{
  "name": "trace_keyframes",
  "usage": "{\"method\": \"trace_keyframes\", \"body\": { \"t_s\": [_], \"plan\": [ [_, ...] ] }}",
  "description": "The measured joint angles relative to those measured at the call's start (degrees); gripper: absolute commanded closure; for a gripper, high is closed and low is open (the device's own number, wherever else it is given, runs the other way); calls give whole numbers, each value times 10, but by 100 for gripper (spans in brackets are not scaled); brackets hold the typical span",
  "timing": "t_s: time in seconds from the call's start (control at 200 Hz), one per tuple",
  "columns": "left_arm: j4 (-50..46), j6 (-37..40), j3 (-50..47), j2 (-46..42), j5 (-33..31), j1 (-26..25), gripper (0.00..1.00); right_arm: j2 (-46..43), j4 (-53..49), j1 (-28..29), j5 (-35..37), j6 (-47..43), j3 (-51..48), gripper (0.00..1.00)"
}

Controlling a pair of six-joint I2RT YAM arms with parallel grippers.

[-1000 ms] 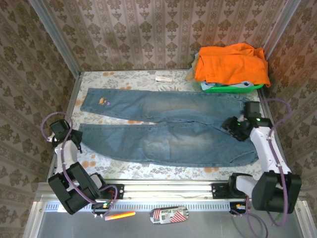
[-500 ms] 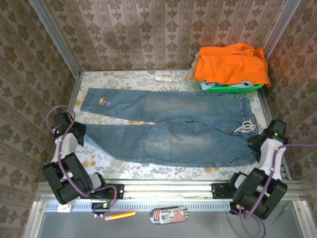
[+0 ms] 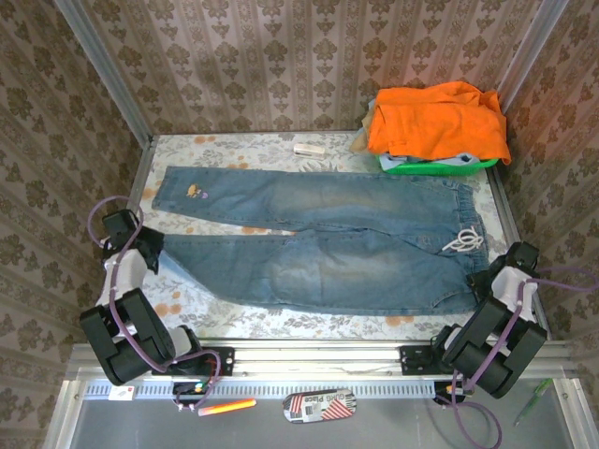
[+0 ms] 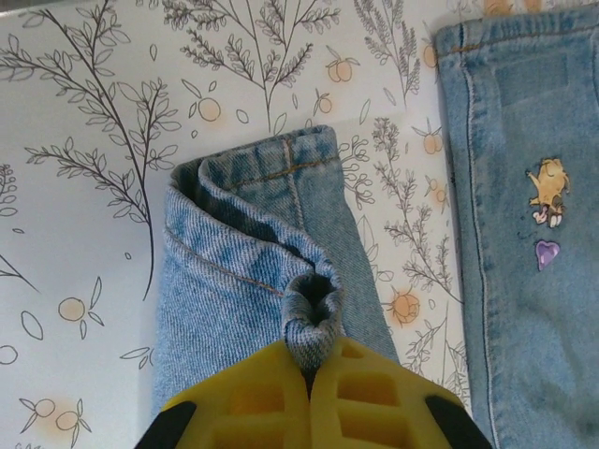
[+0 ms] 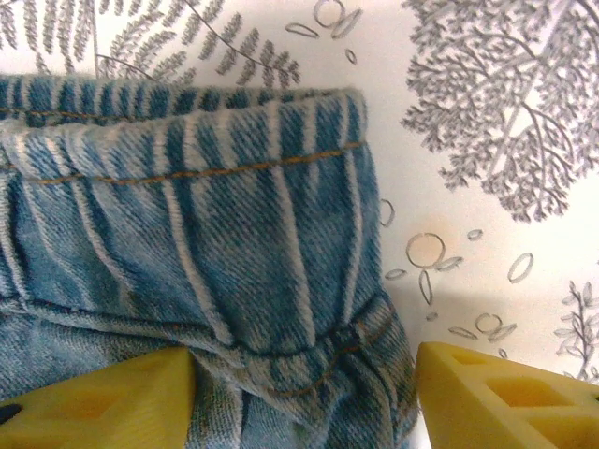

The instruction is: Fold and stack the trousers

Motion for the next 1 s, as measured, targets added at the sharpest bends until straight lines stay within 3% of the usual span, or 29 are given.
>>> {"method": "trace_keyframes", "body": {
  "t_s": [0.135, 0.19, 0.4, 0.57, 0.695, 0.86, 1.0],
  "plan": [
    [-18, 0, 21, -12, -6, 0, 100, 18, 17, 0, -10, -8, 0, 63],
    [-21, 0, 27, -17, -6, 0, 100, 16, 24, 0, -15, -7, -1, 75],
    [-49, 0, 51, -25, -6, 0, 100, -48, 16, 2, -39, -11, -2, 92],
    [-90, 8, 90, -45, -6, 6, 100, -144, -15, 26, -61, 0, 11, 94],
    [-118, 16, 124, -68, 7, 35, 100, -168, -18, 48, -82, 17, 37, 95],
    [-149, 22, 189, -62, 21, 52, 100, -146, -17, 103, -93, 33, 134, 95],
    [-151, 22, 254, -16, 27, 41, 100, -68, 13, 162, -94, 45, 241, 95]
  ]
}}
